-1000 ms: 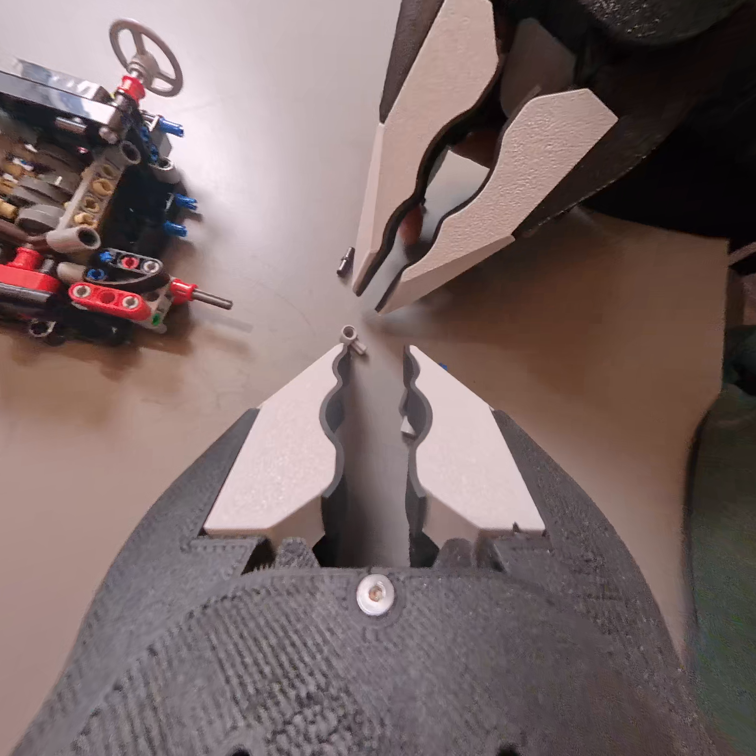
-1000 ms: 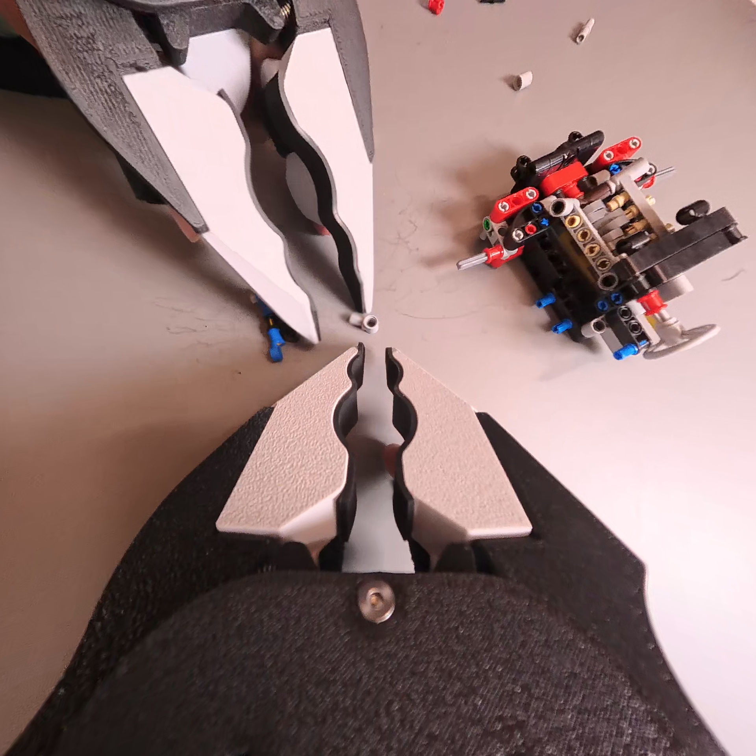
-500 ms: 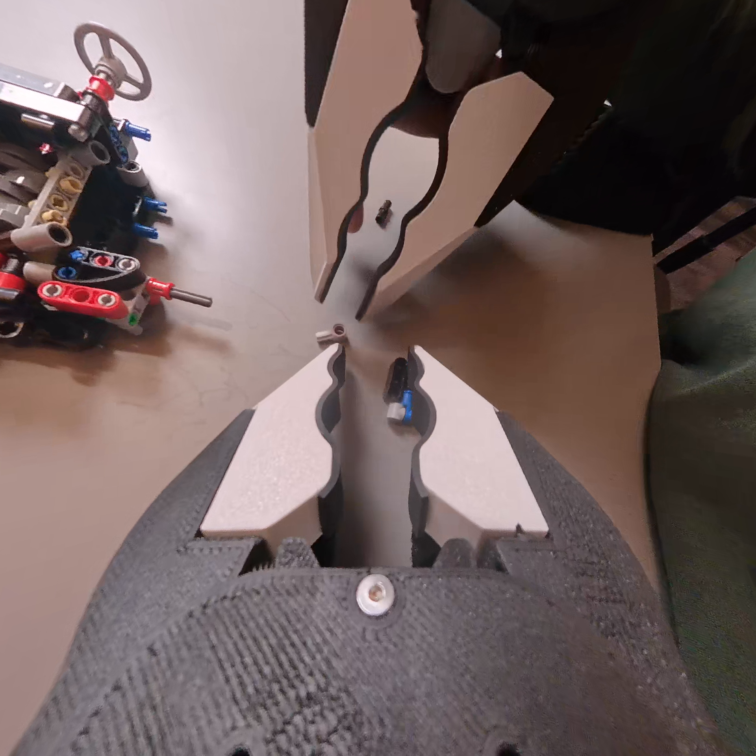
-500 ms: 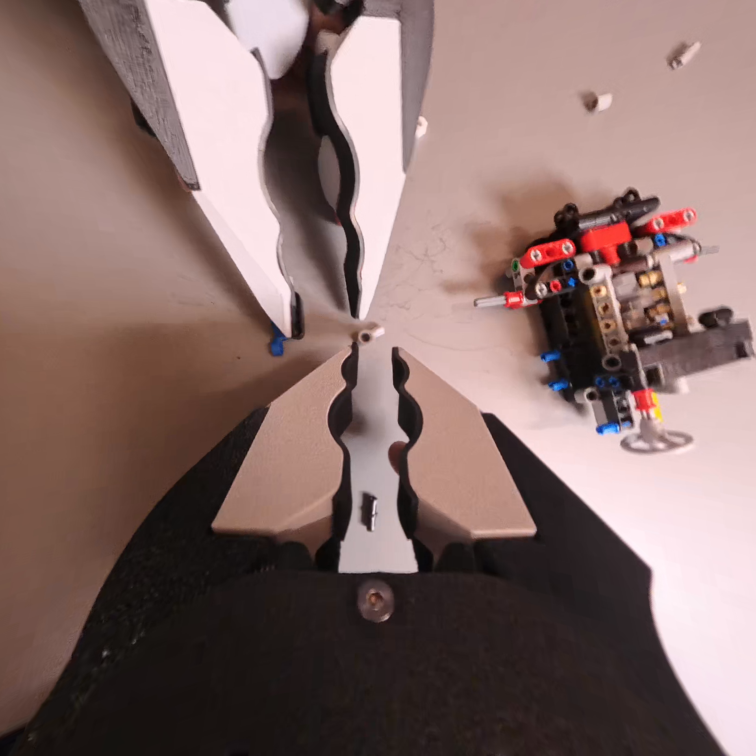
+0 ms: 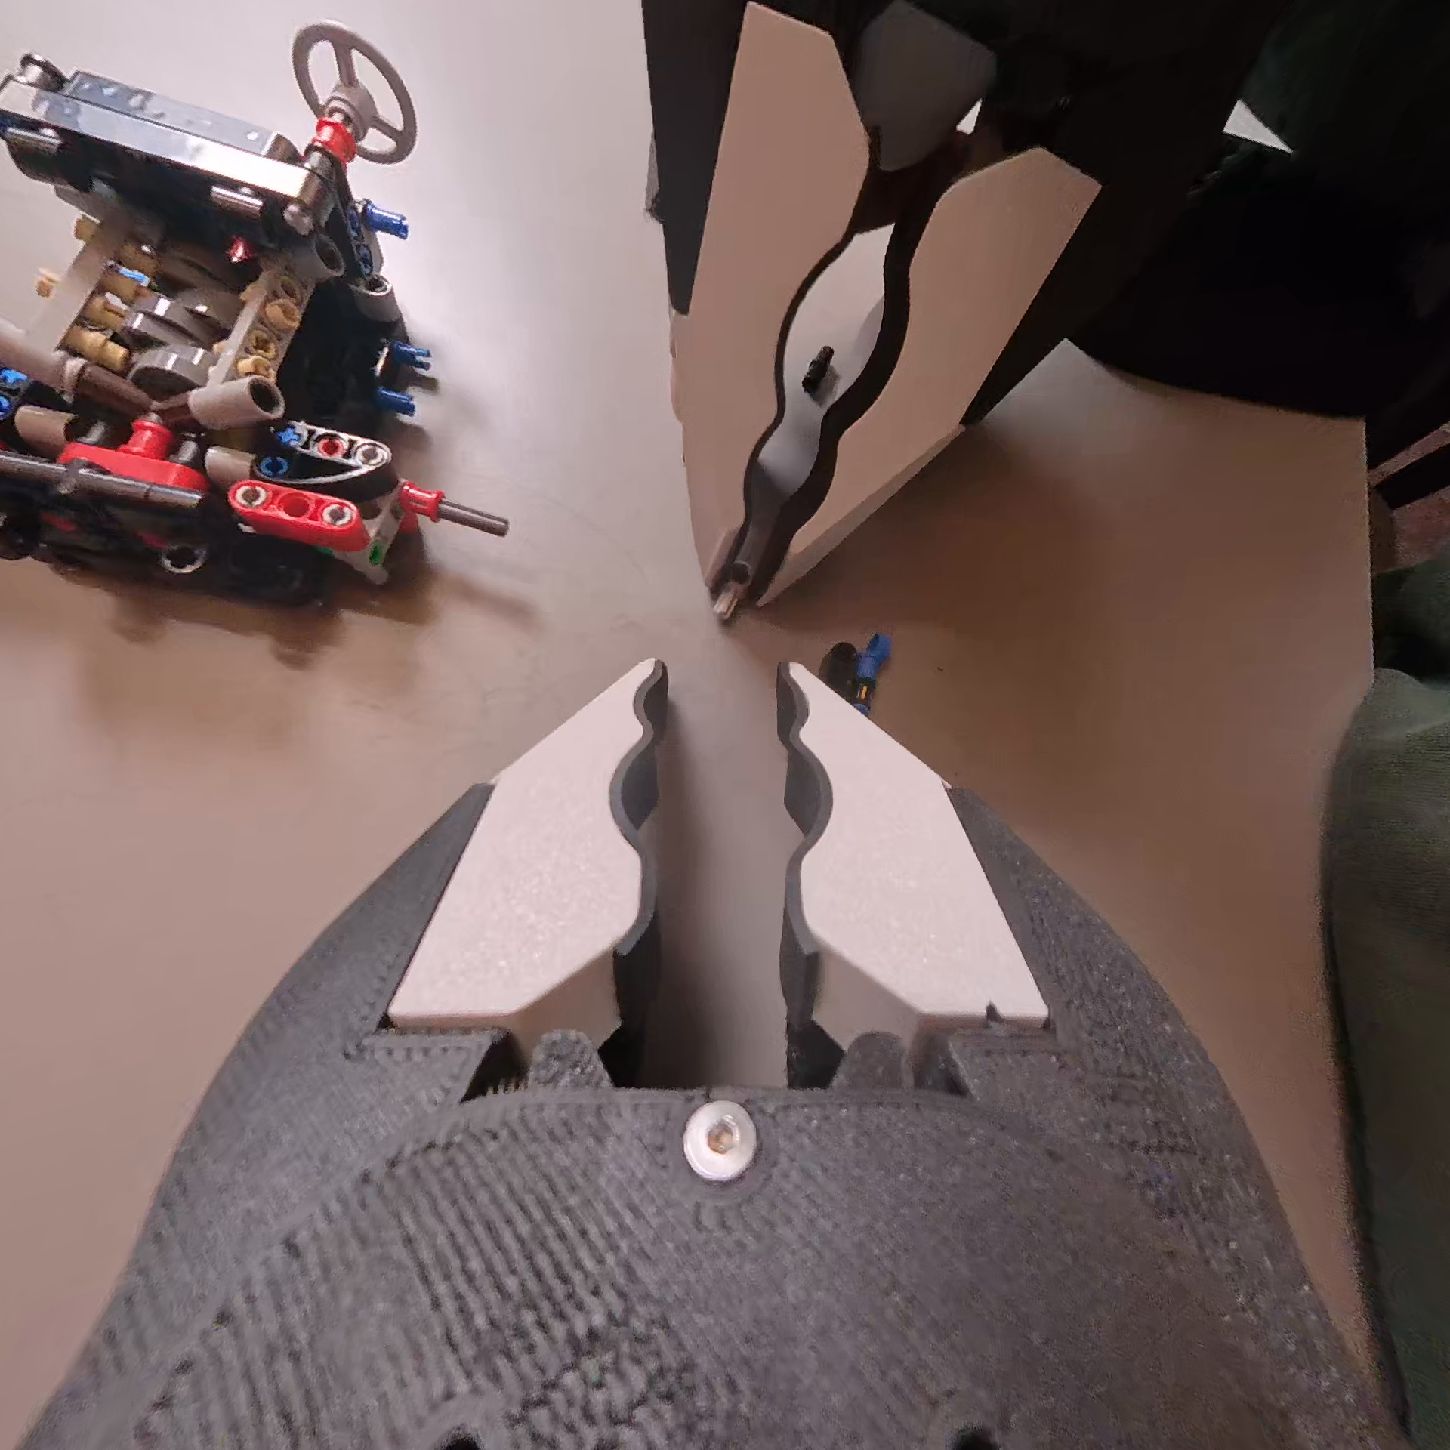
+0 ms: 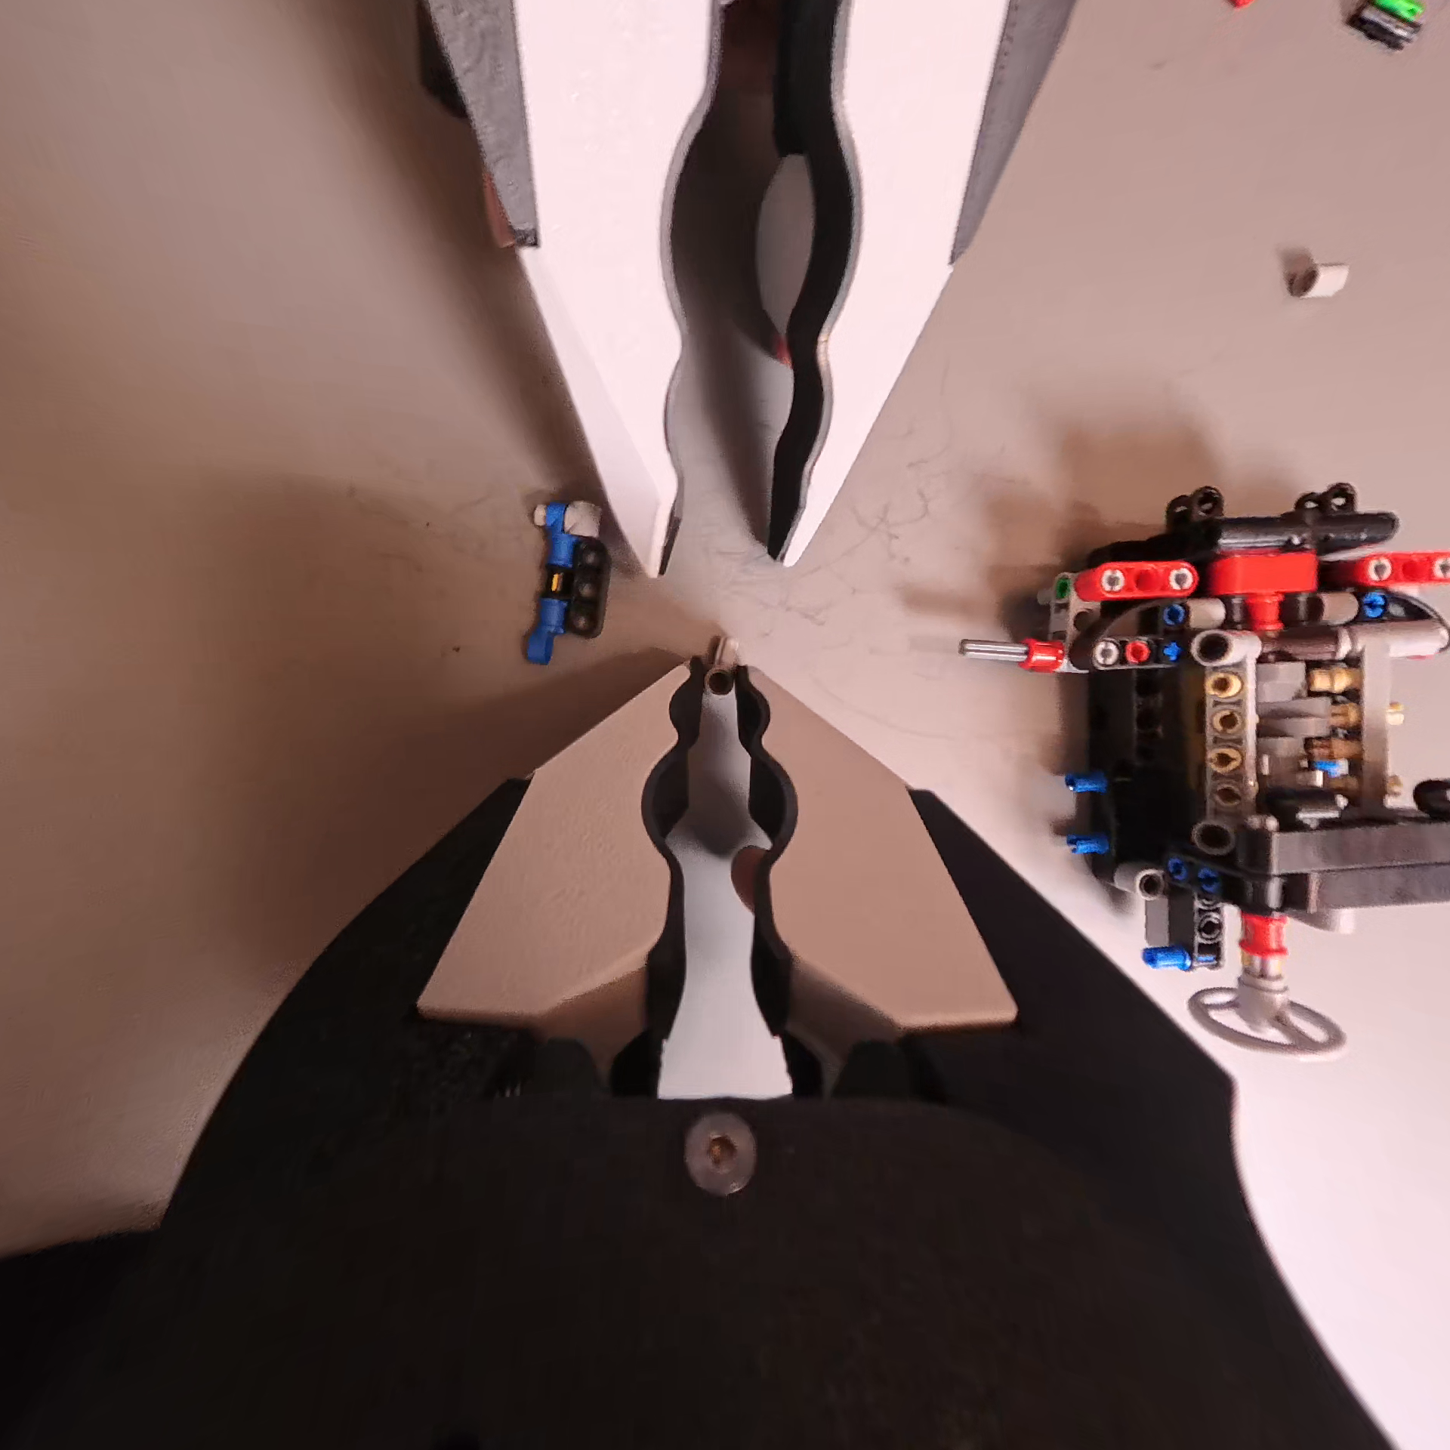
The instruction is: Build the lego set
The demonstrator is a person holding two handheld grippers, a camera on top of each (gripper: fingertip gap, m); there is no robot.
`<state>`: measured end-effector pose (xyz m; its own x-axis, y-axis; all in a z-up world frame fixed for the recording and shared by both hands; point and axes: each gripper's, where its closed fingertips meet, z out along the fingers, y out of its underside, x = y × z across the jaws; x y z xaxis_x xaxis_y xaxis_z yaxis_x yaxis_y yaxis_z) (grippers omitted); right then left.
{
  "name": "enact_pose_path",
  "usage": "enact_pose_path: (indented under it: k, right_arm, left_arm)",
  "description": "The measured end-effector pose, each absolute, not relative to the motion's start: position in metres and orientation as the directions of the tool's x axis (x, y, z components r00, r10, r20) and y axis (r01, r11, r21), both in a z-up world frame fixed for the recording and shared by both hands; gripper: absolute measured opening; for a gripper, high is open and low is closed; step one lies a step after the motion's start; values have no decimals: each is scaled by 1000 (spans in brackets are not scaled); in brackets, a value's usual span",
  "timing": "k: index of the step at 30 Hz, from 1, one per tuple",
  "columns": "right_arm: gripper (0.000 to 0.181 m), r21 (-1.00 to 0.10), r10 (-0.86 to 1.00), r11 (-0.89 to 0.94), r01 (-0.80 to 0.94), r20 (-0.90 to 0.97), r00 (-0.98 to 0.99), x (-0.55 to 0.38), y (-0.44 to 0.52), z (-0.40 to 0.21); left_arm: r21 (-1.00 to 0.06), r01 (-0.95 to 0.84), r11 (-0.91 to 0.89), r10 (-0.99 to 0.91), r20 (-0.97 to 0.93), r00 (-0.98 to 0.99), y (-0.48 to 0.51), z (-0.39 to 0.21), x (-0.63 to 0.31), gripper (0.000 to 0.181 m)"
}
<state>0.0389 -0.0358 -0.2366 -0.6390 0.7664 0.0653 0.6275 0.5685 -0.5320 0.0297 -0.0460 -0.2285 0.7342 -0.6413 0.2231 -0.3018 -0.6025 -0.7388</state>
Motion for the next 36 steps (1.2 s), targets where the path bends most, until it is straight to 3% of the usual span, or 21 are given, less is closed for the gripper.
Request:
enact_pose_path:
  k: [9,13,17,22,28,36]
  right_arm:
    - [7,-365,467,822,437,-8,-884,71,-49,-238]
    - [9,-355,403,857,374,10,-915,64,-55,-238]
    - [17,-406,469,817,408,59,-881,61,-51,-229]
    - [11,-527,637,683,506,89,-766,67,-52,-223]
    - [11,-566,735,588,578,76,-673,69,-51,-236]
    - [8,-604,752,555,572,70,-655,64,-51,-235]
  left_arm:
    - [-754,-314,-577,-689,243,682,-55,-225,39,26]
    - [-771,-284,-571,-685,256,682,-54,-219,36,27]
    - [-780,-271,-565,-685,259,681,-56,-215,31,28]
    - [-765,-332,-553,-729,251,637,-68,-216,36,28]
    - [-746,-429,-509,-790,208,577,-81,-228,52,33]
    - [-747,-493,-445,-804,92,587,-75,-234,59,23]
